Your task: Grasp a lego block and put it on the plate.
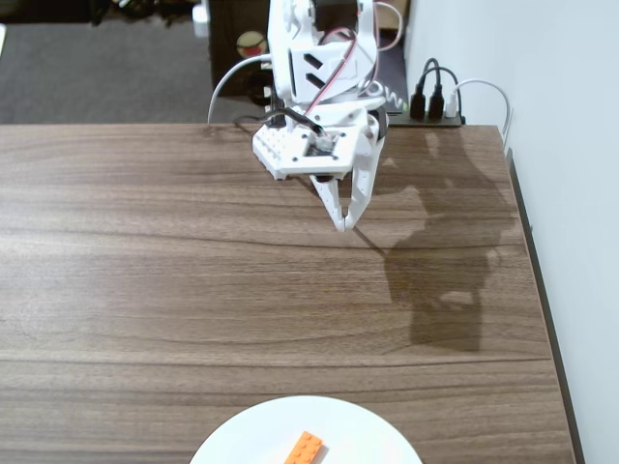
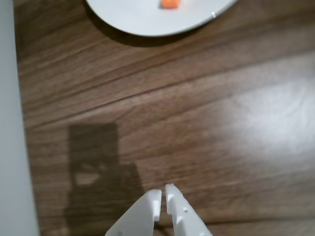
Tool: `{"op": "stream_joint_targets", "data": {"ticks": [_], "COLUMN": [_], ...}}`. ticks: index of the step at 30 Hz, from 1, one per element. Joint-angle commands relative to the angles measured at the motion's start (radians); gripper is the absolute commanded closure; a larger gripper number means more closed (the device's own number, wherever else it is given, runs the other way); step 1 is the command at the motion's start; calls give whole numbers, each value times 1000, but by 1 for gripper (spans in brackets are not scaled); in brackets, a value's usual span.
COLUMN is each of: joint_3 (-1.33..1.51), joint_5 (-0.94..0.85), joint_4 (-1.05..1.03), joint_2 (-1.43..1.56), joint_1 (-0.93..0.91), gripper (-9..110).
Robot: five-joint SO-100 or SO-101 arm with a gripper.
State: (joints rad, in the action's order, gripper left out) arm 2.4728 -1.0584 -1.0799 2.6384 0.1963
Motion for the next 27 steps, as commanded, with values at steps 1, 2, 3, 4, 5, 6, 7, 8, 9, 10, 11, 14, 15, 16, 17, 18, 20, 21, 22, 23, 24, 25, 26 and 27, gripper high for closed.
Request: {"op": "stream_joint_targets", "data": {"ticks": [1, 2, 3, 4, 5, 6, 7, 8, 9, 10, 11, 14, 15, 16, 17, 18, 20, 21, 22, 23, 24, 25, 26, 27], "joint_3": [32, 48, 61, 72, 80, 86, 94, 101, 114, 124, 137, 170, 184, 202, 222, 241, 268, 275, 278, 282, 288, 296, 307, 322], "joint_5": [121, 166, 213, 270, 328, 379, 437, 488, 549, 598, 640, 762, 804, 836, 862, 888, 925, 937, 951, 963, 966, 971, 971, 971], "joint_4": [-17, -25, -32, -43, -55, -67, -83, -97, -110, -120, -129, -161, -163, -164, -169, -173, -179, -183, -187, -190, -193, -193, -193, -190], "joint_2": [94, 114, 132, 150, 169, 189, 212, 235, 265, 287, 310, 377, 400, 420, 446, 468, 508, 523, 537, 548, 558, 569, 580, 594], "joint_1": [6, 6, 6, 6, 5, 2, -5, -12, -17, -20, -23, -38, -49, -63, -74, -80, -97, -106, -117, -124, -127, -130, -130, -130], "gripper": [101, 101, 101, 101, 101, 101, 101, 101, 101, 101, 101, 101, 101, 101, 101, 101, 101, 101, 101, 101, 101, 101, 101, 101]}}
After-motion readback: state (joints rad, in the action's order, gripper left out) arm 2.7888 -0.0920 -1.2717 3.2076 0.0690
